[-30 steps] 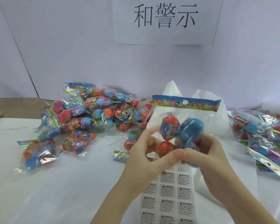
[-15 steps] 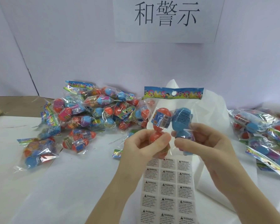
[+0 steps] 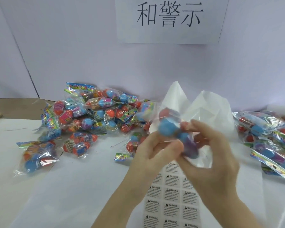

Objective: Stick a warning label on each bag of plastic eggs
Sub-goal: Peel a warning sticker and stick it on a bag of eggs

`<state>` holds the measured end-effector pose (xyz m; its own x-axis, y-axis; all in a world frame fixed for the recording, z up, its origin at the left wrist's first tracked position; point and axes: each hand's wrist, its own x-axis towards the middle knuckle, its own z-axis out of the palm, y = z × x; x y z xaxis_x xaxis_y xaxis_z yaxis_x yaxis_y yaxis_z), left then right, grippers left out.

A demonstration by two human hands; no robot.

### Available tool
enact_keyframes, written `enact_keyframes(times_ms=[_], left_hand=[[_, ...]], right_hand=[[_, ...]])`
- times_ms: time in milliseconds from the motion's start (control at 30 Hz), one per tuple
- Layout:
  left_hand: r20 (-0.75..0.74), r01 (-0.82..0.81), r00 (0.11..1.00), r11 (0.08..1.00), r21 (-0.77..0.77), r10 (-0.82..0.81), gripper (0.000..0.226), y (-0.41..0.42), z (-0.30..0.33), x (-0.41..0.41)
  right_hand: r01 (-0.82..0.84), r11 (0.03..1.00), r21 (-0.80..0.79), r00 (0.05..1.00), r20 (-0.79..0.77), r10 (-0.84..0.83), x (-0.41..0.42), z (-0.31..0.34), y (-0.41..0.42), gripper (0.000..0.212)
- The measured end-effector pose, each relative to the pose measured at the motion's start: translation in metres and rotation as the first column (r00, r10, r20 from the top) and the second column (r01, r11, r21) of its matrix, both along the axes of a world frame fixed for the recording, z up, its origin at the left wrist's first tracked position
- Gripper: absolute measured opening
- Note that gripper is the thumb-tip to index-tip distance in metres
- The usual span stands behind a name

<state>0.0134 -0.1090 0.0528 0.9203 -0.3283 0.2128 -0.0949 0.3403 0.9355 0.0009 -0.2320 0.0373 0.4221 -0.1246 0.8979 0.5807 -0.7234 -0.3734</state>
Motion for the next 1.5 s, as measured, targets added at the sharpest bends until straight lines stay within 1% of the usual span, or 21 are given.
enact_keyframes(times_ms=[67,100,133,167,200,233,300,333,367,433,500,533,633,700,800,900,1000,1067,1167,1333,1500], left_hand=[[-0.052,0.017,0.998,0.995,-0.099,-0.022,0.023,-0.001,0.0,-0.003],[-0.1,-0.008,0.995,0.986,-0.165,-0.009,0.014,0.0,0.001,-0.002],[-0.149,-0.044,0.989,0.978,-0.204,0.014,0.008,0.002,0.002,0.001],[-0.185,-0.086,0.982,0.973,-0.212,0.046,0.005,0.005,0.003,0.003],[-0.207,-0.119,0.975,0.971,-0.209,0.075,0.009,0.007,0.002,0.007],[-0.223,-0.14,0.97,0.969,-0.205,0.093,0.016,0.009,0.002,0.009],[-0.23,-0.156,0.967,0.971,-0.181,0.113,0.029,0.01,0.004,0.01],[-0.228,-0.15,0.968,0.973,-0.176,0.108,0.027,0.01,0.003,0.009],[-0.228,-0.14,0.969,0.973,-0.181,0.097,0.018,0.009,0.002,0.009],[-0.232,-0.128,0.969,0.977,-0.172,0.086,0.009,0.008,0.002,0.009],[-0.231,-0.133,0.968,0.98,-0.147,0.096,0.01,0.007,0.001,0.009],[-0.233,-0.138,0.967,0.98,-0.143,0.103,0.011,0.008,0.002,0.009],[-0.199,-0.133,0.974,0.982,-0.131,0.106,0.009,0.007,0.001,0.008],[-0.18,-0.121,0.978,0.988,-0.094,0.103,0.013,0.007,0.001,0.007],[-0.194,-0.145,0.972,0.989,-0.036,0.136,0.043,0.008,0.004,0.007],[-0.225,-0.152,0.964,0.988,-0.032,0.141,0.053,0.006,0.005,0.006],[-0.308,-0.145,0.943,0.988,-0.055,0.122,0.053,0.004,0.006,0.005],[-0.353,-0.139,0.93,0.987,-0.076,0.104,0.059,0.002,0.006,0.005],[-0.384,-0.157,0.917,0.984,-0.089,0.111,0.06,0.001,0.004,0.006],[-0.401,-0.201,0.902,0.977,-0.067,0.158,0.065,0.0,0.003,0.007],[-0.391,-0.236,0.902,0.968,-0.091,0.183,0.06,-0.002,0.001,0.006]], right_hand=[[-0.154,0.976,-0.155,0.988,-0.032,0.151,-0.002,-0.002,0.004,0.05],[-0.225,0.957,-0.185,0.974,-0.062,0.217,-0.004,-0.002,0.005,0.054],[-0.274,0.946,-0.171,0.961,-0.084,0.263,-0.006,-0.001,0.005,0.053],[-0.297,0.946,-0.133,0.954,-0.08,0.288,-0.007,0.001,0.004,0.045],[-0.291,0.953,-0.086,0.956,-0.057,0.286,-0.009,0.003,0.003,0.032],[-0.26,0.965,-0.026,0.965,-0.034,0.259,-0.01,0.005,0.002,0.025],[-0.187,0.976,0.108,0.979,-0.059,0.194,-0.008,0.01,0.0,0.023],[-0.168,0.973,0.159,0.978,-0.1,0.185,-0.006,0.012,-0.002,0.022],[-0.175,0.965,0.195,0.967,-0.151,0.206,-0.005,0.013,-0.003,0.021],[-0.232,0.93,0.283,0.923,-0.237,0.303,-0.003,0.012,-0.005,0.018],[-0.253,0.898,0.361,0.899,-0.256,0.356,-0.002,0.011,-0.006,0.019],[-0.243,0.9,0.361,0.907,-0.244,0.343,-0.002,0.011,-0.006,0.019],[-0.199,0.927,0.318,0.938,-0.213,0.274,-0.004,0.013,-0.006,0.02],[-0.18,0.937,0.298,0.948,-0.201,0.246,-0.003,0.012,-0.008,0.021],[-0.131,0.96,0.247,0.966,-0.185,0.179,-0.001,0.011,-0.009,0.02],[0.016,1.0,0.004,0.997,-0.079,-0.016,0.001,0.006,-0.011,0.004],[0.23,0.953,-0.198,0.972,0.082,-0.218,0.003,-0.001,-0.013,0.015],[0.315,0.913,-0.26,0.946,0.169,-0.278,0.003,-0.002,-0.014,0.018],[0.352,0.888,-0.296,0.931,0.211,-0.298,0.003,-0.001,-0.015,0.022],[0.35,0.884,-0.309,0.932,0.21,-0.296,0.004,-0.001,-0.011,0.027],[0.314,0.895,-0.316,0.94,0.238,-0.246,0.004,-0.002,-0.012,0.044]])
